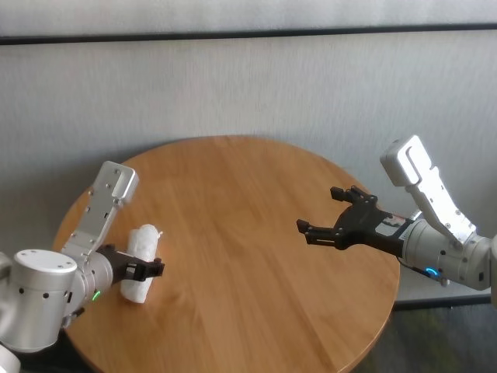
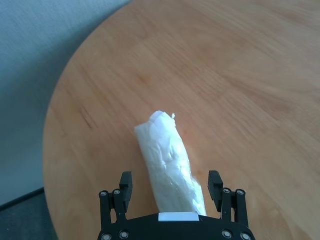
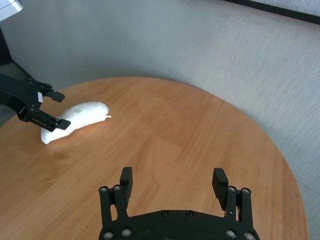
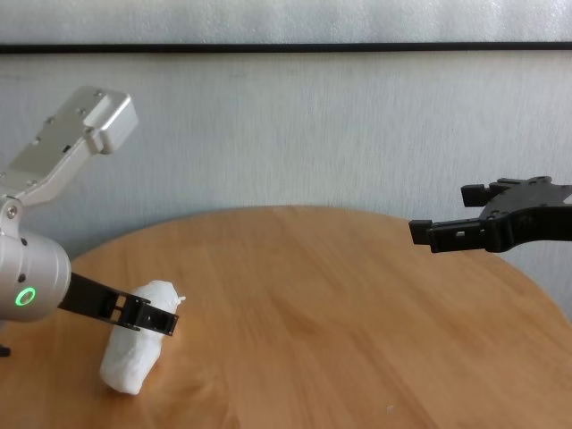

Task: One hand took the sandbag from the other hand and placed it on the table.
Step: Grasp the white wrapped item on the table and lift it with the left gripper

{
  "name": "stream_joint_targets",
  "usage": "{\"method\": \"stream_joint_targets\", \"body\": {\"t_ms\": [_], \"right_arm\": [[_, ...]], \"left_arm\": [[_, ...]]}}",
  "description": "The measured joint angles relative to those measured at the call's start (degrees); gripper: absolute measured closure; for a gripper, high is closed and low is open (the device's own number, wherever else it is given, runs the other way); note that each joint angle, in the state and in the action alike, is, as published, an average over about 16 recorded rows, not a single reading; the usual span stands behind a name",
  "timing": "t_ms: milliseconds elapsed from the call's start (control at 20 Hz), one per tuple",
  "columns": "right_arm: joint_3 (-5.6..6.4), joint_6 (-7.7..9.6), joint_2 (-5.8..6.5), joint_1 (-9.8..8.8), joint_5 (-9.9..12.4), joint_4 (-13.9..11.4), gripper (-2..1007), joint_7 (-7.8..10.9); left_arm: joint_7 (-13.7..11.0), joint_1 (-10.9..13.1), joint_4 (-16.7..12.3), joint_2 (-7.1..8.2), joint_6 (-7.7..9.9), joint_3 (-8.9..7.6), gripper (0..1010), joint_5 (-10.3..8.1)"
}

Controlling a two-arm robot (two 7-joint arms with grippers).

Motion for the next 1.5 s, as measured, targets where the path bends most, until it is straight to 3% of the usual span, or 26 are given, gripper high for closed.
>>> {"method": "stream_joint_targets", "body": {"t_ms": [1000, 1500], "right_arm": [[0.00, 0.00, 0.00, 0.00, 0.00, 0.00, 4, 0.00], [0.00, 0.00, 0.00, 0.00, 0.00, 0.00, 4, 0.00]], "left_arm": [[-2.67, -2.74, 8.14, -2.75, -1.40, 0.41, 10, 2.83], [-3.52, -3.37, 9.97, -3.33, -2.40, 0.11, 10, 3.58]]}}
